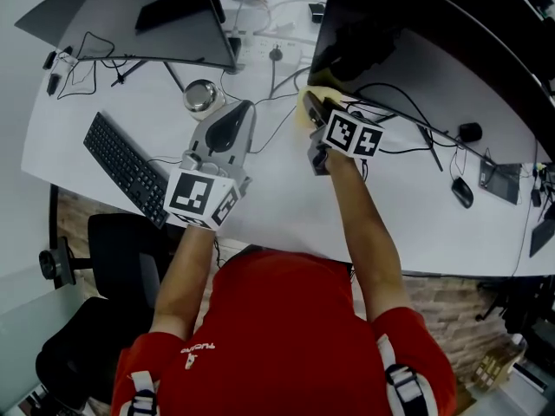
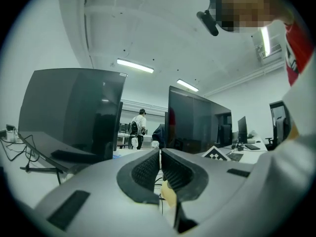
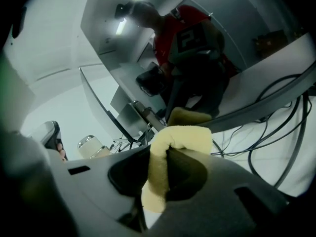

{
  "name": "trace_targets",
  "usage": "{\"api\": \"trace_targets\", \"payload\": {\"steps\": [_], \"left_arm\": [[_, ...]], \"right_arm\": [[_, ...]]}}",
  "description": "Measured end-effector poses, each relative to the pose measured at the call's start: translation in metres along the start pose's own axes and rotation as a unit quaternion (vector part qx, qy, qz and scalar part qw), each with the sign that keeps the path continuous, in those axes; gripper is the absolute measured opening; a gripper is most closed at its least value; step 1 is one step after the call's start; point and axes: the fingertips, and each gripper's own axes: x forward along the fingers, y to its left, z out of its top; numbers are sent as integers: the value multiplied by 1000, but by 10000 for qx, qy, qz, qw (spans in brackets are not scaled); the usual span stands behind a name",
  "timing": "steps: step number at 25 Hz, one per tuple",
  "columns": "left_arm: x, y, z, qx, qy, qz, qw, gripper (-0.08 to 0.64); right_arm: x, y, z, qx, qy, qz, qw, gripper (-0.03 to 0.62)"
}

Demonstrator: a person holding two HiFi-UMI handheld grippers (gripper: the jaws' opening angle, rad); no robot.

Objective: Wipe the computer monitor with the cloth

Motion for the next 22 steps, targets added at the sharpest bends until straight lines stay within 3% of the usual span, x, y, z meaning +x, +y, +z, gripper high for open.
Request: {"api": "trace_targets", "payload": {"steps": [12,22], "left_arm": [[-13,20,-3,1,-111,113,9999,12],[-19,23,-2,-29,-106,143,9998,12]], "right_arm": [[28,43,-15,59,143,388,9991,61],[32,54,15,-30,-143,415,9990,61]]}}
